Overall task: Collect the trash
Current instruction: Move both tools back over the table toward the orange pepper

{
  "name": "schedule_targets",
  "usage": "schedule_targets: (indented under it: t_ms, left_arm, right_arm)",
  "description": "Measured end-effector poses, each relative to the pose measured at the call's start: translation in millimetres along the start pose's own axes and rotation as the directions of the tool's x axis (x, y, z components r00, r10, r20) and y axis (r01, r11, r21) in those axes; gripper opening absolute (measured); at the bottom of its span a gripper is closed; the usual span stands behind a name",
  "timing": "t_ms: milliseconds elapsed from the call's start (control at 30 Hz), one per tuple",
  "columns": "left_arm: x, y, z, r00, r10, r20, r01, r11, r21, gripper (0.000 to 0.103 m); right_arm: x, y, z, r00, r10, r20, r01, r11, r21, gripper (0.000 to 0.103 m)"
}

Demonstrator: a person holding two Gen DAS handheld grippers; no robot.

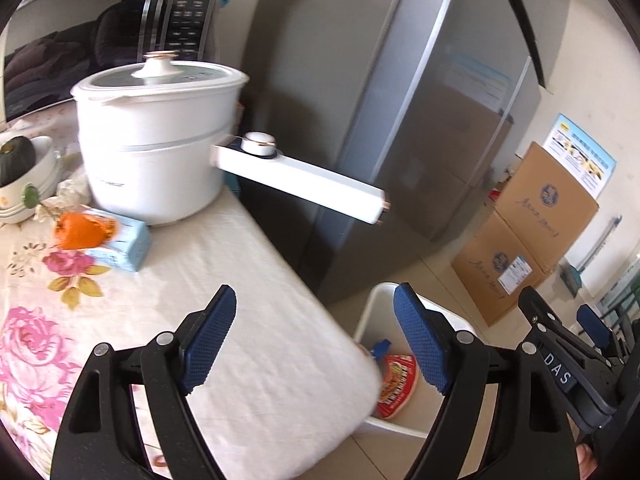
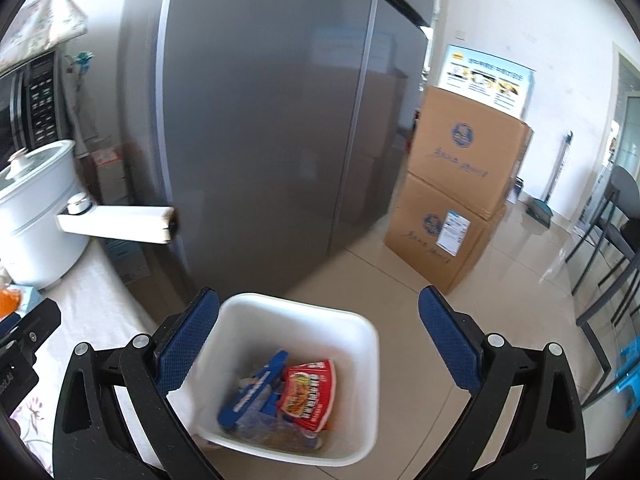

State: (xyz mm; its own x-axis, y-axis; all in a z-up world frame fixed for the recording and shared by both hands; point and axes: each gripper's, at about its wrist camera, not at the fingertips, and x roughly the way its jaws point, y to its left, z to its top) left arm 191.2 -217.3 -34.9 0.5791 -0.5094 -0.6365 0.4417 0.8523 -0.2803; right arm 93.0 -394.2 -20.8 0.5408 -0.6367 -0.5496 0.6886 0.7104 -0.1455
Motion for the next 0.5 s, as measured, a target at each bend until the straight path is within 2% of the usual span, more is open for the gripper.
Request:
schedule_targets:
  t_ms: [500]
  left_arm:
    - [-27,81,11,0.993,0.119,-0.001,-0.118,0.99,-0.071,0.079]
  right_arm:
    - [-21,88,-1,0.989,0.145,0.021,-0.143,0.987,-0.072,0.096]
